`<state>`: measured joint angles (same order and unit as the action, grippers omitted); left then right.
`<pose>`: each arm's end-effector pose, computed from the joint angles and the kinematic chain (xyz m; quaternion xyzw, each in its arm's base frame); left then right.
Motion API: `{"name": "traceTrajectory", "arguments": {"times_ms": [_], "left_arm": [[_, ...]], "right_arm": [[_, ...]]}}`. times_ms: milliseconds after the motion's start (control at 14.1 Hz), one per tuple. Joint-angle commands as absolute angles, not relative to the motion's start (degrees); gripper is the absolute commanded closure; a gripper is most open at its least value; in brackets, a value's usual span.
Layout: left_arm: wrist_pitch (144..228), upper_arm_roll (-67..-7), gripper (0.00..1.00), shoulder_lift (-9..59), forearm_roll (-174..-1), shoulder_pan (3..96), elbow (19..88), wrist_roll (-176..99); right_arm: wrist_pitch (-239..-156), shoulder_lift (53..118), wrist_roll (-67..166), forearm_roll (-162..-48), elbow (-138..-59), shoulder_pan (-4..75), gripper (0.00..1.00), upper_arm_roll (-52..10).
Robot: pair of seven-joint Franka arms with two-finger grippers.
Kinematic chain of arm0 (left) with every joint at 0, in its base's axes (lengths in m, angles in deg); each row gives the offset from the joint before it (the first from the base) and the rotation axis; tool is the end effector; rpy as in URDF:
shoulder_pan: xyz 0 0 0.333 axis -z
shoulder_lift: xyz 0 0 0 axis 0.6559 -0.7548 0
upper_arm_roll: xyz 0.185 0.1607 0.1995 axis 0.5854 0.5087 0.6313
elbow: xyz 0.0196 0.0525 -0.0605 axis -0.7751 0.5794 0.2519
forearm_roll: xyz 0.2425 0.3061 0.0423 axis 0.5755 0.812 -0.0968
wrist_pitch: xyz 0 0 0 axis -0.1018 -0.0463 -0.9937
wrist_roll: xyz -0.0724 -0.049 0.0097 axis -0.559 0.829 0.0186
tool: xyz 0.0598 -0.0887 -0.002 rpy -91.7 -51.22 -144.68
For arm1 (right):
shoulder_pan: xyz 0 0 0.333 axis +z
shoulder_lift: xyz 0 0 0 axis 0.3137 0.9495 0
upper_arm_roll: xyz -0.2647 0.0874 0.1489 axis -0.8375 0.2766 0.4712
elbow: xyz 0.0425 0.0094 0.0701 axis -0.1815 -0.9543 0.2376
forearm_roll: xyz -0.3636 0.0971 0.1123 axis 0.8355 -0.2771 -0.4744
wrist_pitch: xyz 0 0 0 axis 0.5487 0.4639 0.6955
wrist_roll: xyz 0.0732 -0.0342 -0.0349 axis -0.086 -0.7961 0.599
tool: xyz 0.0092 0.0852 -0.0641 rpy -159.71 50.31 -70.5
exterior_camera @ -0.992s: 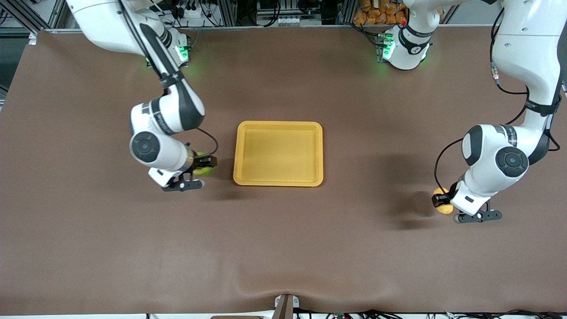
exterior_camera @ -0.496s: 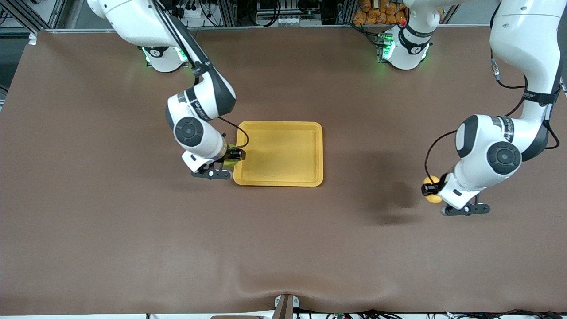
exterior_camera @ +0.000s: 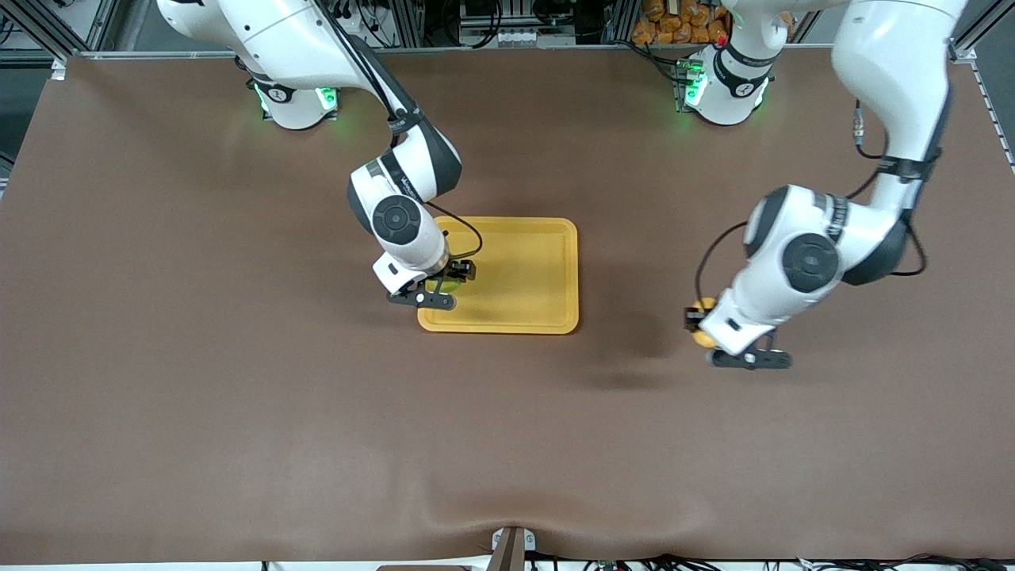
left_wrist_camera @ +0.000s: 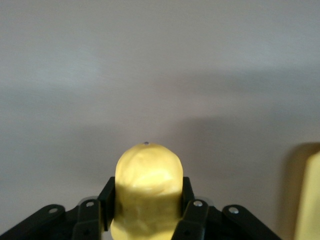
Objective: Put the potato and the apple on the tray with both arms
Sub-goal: 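Carry the apple with the right gripper while the left gripper carries the potato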
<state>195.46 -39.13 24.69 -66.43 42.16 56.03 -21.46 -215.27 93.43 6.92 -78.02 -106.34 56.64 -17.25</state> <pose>0.6132 -0.2122 0.3095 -0.9995 0.0287 0.0029 0.0107 0.5040 0.3812 0.2144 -0.9953 0.0665 0.0675 0.0174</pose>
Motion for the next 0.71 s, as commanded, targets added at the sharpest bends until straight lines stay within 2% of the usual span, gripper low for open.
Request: {"name": "traceTrajectory", "arguments": {"times_ms": [0, 354, 638], "left_arm": [[194.1, -38.7, 1.00, 21.7, -63.8, 47.4, 51.6, -17.4], [194.1, -38.8, 1.00, 17.8, -63.6, 54.5, 47.2, -11.3], [194.1, -38.3, 1.00, 14.2, -63.8, 59.3, 43.1, -7.1]], "right_arm": [[-215.5, 94.0, 6.4, -78.9, -106.4, 57.6, 0.00, -17.9], [-213.6, 92.7, 6.8, -78.7, -106.3, 57.1, 0.00, -18.2], [-207.3, 86.9, 7.6, -78.2, -106.2, 52.4, 0.00, -18.7]]}}
